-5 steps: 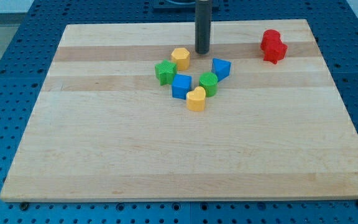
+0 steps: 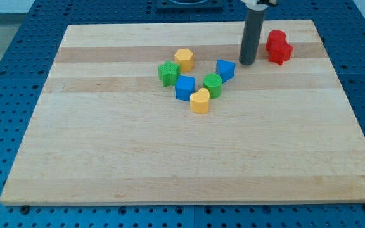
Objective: Place the red circle top of the blue triangle
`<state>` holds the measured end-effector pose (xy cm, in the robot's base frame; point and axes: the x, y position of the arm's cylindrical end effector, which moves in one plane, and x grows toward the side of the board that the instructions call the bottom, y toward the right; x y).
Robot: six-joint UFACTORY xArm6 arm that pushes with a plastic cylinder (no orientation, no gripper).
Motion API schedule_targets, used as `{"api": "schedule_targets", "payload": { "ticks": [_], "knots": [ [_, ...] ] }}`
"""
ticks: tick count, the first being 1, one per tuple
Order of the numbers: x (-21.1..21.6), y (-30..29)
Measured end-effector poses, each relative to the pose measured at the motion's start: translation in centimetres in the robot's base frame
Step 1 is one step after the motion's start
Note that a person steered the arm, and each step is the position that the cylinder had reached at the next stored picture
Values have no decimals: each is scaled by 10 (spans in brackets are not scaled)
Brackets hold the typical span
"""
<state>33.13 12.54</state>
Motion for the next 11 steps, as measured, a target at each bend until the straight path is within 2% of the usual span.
{"api": "schedule_targets", "payload": {
  "ticks": [2,4,5,8,11],
  "knots": [
    [26,35],
    [26,91],
    [8,123],
    [-80,131],
    [-91,102]
  ]
}}
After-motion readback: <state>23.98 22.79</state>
